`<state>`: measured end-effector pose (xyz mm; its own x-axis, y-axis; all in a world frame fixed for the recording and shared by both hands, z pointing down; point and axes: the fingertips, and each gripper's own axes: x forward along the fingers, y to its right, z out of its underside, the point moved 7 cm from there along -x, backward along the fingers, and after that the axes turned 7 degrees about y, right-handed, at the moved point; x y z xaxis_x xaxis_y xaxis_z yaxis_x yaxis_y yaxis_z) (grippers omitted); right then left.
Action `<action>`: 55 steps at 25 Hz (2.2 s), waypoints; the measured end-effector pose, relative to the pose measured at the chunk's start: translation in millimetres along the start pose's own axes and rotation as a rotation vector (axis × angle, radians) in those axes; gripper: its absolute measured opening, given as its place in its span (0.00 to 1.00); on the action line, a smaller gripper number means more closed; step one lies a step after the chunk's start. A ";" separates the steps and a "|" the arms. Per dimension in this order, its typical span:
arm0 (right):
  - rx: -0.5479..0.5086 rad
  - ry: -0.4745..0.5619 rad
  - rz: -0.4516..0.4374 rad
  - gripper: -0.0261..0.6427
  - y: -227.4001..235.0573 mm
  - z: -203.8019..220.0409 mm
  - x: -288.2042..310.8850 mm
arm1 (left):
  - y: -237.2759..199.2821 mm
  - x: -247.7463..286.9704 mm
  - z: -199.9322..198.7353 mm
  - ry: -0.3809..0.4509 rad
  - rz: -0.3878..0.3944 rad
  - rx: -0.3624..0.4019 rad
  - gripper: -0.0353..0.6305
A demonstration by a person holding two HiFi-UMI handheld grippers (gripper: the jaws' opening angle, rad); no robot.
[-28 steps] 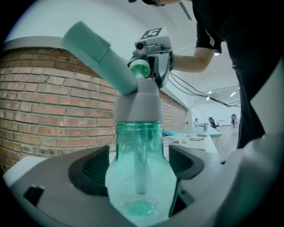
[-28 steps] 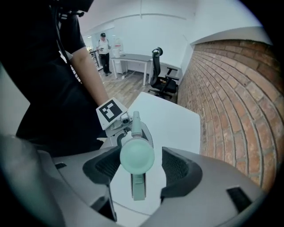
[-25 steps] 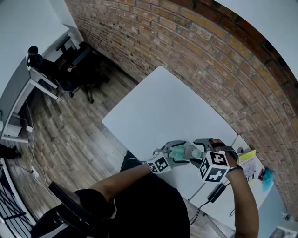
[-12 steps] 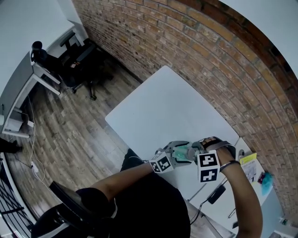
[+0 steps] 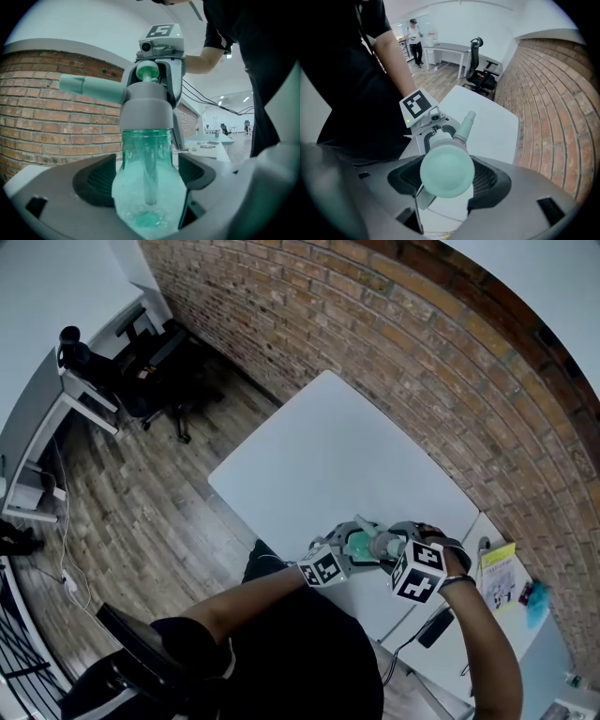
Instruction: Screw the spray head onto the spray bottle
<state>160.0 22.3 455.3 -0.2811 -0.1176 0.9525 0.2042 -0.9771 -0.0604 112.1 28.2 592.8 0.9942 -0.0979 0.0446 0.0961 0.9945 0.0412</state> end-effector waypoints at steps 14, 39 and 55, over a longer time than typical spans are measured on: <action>0.289 0.072 0.118 0.45 -1.0 4.7 -0.5 | -0.6 0.4 1.0 0.001 0.010 0.009 0.66; -0.034 -0.082 -0.050 0.45 5.6 -14.8 3.3 | -0.2 -0.2 0.9 0.006 0.004 0.003 0.66; 0.483 0.095 0.184 0.45 5.3 -4.3 -0.8 | -0.6 -0.3 0.9 0.012 0.002 -0.002 0.66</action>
<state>157.2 16.4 452.9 -0.2796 -0.3168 0.9064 0.6612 -0.7480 -0.0575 111.7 27.6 593.7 0.9948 -0.0959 0.0328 0.0946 0.9948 0.0389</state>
